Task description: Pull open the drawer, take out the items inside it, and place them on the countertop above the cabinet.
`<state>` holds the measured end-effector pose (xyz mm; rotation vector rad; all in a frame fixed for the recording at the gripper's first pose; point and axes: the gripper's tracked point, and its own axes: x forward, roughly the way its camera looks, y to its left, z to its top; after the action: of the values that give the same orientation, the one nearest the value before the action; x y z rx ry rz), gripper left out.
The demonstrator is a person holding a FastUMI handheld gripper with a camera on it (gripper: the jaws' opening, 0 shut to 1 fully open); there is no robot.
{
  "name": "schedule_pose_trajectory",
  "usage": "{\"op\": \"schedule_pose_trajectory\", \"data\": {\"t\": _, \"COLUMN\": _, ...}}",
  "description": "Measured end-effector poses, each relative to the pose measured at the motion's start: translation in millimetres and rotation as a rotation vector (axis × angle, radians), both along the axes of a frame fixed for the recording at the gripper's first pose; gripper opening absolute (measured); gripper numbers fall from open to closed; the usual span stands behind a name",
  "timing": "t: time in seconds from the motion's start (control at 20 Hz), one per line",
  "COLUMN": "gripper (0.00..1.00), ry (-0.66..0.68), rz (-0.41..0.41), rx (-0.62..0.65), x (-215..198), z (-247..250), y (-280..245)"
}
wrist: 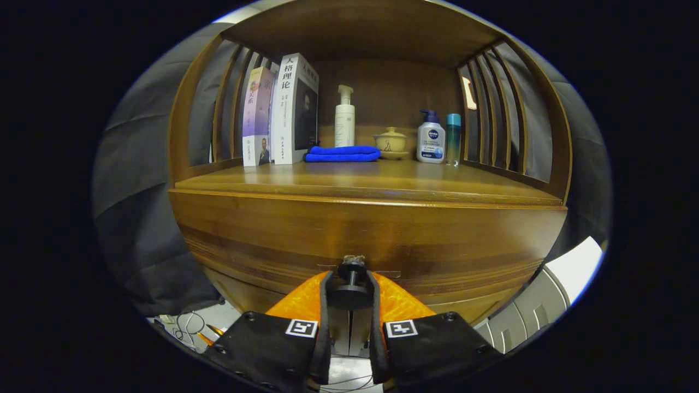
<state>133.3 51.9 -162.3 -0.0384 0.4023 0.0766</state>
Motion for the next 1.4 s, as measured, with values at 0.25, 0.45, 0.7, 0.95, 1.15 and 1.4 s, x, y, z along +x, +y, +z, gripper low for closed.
{"op": "schedule_pose_trajectory", "data": {"t": 0.25, "gripper": 0.31, "ry": -0.019, "rz": 0.009, "rx": 0.0, "x": -22, "z": 1, "y": -1}}
{"op": "schedule_pose_trajectory", "data": {"t": 0.45, "gripper": 0.31, "ry": -0.031, "rz": 0.026, "rx": 0.003, "x": -46, "z": 3, "y": -1}}
{"op": "schedule_pose_trajectory", "data": {"t": 0.7, "gripper": 0.31, "ry": -0.029, "rz": 0.043, "rx": 0.015, "x": -74, "z": 4, "y": -1}}
{"op": "schedule_pose_trajectory", "data": {"t": 0.95, "gripper": 0.31, "ry": -0.033, "rz": 0.061, "rx": 0.005, "x": -103, "z": 5, "y": 0}}
{"op": "schedule_pose_trajectory", "data": {"t": 1.15, "gripper": 0.31, "ry": -0.033, "rz": 0.074, "rx": 0.011, "x": -122, "z": 3, "y": 0}}
{"op": "schedule_pose_trajectory", "data": {"t": 1.4, "gripper": 0.31, "ry": -0.027, "rz": 0.101, "rx": 0.012, "x": -142, "z": 1, "y": 3}}
